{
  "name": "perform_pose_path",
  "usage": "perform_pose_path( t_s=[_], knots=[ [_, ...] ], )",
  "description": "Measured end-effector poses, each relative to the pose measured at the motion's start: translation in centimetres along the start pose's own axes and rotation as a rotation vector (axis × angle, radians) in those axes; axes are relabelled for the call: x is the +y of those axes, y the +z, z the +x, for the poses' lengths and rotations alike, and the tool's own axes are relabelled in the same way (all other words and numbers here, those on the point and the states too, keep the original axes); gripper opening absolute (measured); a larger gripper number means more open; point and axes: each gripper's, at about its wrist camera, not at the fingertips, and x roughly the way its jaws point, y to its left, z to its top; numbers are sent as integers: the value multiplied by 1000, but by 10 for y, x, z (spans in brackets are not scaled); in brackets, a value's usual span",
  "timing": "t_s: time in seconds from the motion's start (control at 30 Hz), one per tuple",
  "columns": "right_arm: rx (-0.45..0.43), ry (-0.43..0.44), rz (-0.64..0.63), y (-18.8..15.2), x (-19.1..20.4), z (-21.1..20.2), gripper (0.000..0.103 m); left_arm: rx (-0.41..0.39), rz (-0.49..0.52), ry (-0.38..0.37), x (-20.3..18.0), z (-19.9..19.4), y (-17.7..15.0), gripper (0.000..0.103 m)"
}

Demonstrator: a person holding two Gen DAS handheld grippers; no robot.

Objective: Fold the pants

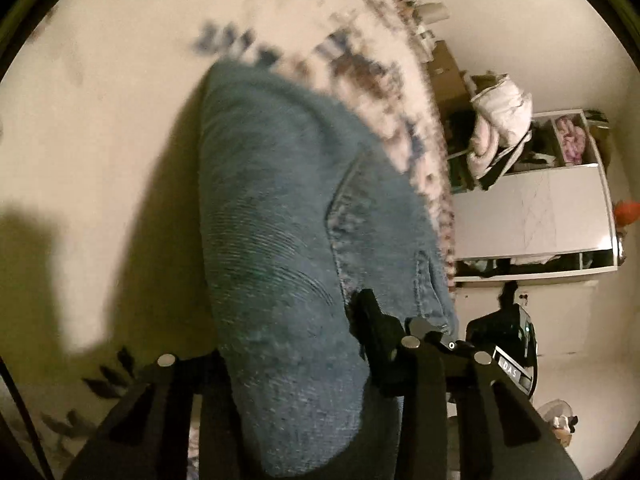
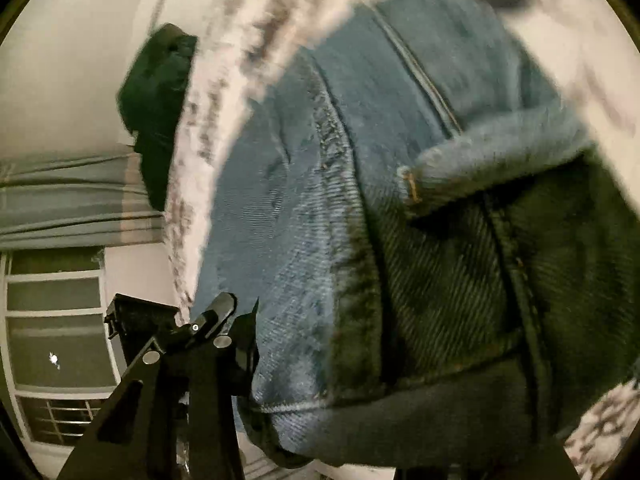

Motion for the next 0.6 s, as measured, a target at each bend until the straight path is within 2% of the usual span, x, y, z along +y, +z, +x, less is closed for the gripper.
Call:
perform_pose_path(
  t_s=[0.13,0.23,0.4,0.47,0.6],
  knots=[
    [-59,38,-62,19,47,-33,46,-54,40,-22,-26,-23,23,31],
    [-89,70,-113,48,83,-43,46,-103,64,-47,-43,-34,54,31],
    [-134,115,-173,104,151,-28,46,-179,106,-66,-59,-39,133,31],
    [-151,132,-202,140,173,-13,46,-203,133,-63,-57,-39,169,31],
    [-172,164,-230,211,203,33,46,-247,169,-47,-34,-12,263,31]
  ],
)
